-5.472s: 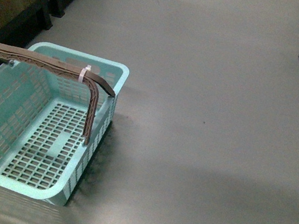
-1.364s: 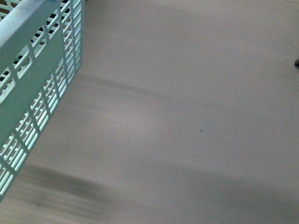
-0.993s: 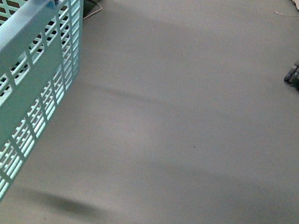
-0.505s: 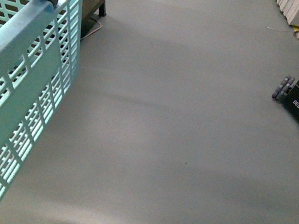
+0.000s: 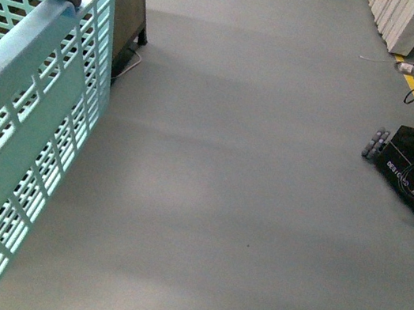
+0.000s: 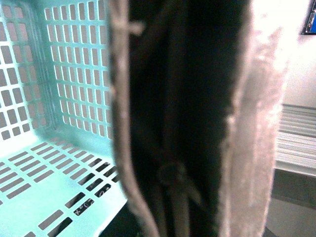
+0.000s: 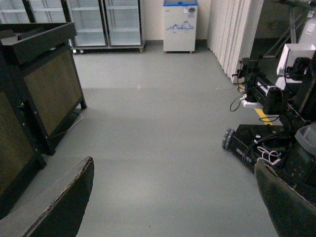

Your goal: Pick mango and avocado into basket

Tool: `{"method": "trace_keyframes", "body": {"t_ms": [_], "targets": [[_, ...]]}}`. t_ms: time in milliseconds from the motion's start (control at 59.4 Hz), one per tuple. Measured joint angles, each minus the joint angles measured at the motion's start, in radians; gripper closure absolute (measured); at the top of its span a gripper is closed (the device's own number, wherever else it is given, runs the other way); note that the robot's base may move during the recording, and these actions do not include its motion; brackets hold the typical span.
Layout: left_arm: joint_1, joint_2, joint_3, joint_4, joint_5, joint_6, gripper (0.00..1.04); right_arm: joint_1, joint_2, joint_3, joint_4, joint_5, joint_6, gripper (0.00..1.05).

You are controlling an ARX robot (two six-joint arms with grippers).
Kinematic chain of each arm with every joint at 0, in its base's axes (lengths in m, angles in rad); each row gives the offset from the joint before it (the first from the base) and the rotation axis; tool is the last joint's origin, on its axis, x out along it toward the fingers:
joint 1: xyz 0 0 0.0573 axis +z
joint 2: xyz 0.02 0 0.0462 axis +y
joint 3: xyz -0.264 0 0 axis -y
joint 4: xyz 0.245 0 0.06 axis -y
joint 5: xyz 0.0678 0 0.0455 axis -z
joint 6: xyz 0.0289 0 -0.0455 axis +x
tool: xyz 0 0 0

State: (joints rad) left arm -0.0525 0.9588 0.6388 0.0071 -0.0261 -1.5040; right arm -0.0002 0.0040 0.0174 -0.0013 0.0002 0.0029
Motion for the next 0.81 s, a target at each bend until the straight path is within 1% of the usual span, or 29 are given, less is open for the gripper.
{"method": "trace_keyframes", "body": {"t_ms": [808], "targets": [[0.000, 0.000, 0.000, 0.000, 0.000, 0.001, 0.91, 0.000, 0.000, 0.000, 0.000, 0.000, 0.000, 0.09]]}}
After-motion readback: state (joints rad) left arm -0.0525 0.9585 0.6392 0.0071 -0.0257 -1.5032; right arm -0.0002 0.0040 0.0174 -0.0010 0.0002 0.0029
